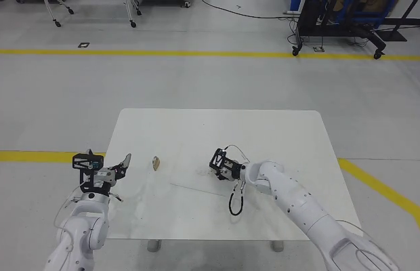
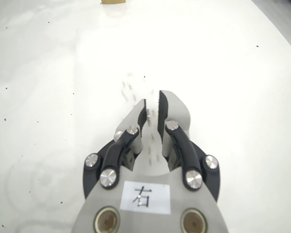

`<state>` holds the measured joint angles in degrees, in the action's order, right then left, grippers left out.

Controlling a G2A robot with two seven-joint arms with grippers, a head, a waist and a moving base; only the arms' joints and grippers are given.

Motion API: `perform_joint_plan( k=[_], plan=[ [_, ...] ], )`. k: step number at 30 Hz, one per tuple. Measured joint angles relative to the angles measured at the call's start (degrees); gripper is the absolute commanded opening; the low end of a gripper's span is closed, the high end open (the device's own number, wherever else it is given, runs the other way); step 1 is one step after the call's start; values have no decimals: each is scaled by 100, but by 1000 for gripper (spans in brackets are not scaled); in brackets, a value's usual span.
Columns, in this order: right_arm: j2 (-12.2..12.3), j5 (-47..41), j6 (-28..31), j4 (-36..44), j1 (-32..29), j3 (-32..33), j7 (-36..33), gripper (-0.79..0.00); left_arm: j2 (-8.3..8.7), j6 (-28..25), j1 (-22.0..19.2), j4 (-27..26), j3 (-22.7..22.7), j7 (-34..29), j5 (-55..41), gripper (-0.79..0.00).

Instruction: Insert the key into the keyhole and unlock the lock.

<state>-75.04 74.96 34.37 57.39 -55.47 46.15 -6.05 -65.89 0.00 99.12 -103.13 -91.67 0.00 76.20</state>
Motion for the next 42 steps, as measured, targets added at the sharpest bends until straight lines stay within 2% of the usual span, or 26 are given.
perform_joint_plan(
  k=[9,14,20,23,27,38,40,42],
  plan=[
    [129,281,376,296,-43,212,255,-785,0,0,0,0,0,0,0,0],
    [246,235,442,748,-194,529,314,-785,0,0,0,0,0,0,0,0],
    [453,-780,738,1475,-759,1362,511,-785,0,0,0,0,0,0,0,0],
    [534,-1641,949,1690,-1064,1775,315,-785,0,0,0,0,0,0,0,0],
    [585,-2654,1210,1699,-1217,2009,-93,-785,0,0,0,0,0,0,0,0],
    [583,-2606,1202,1694,-1214,2002,-69,-785,-6,-20,-6,4,9,-8,-20,0],
    [555,-2816,1244,1645,-1332,1958,101,-785,-39,-280,-99,49,9,-165,-368,0],
    [512,-3357,1365,1468,-1429,1893,350,-785,-68,-695,-246,82,47,-352,-1135,0]
  ],
)
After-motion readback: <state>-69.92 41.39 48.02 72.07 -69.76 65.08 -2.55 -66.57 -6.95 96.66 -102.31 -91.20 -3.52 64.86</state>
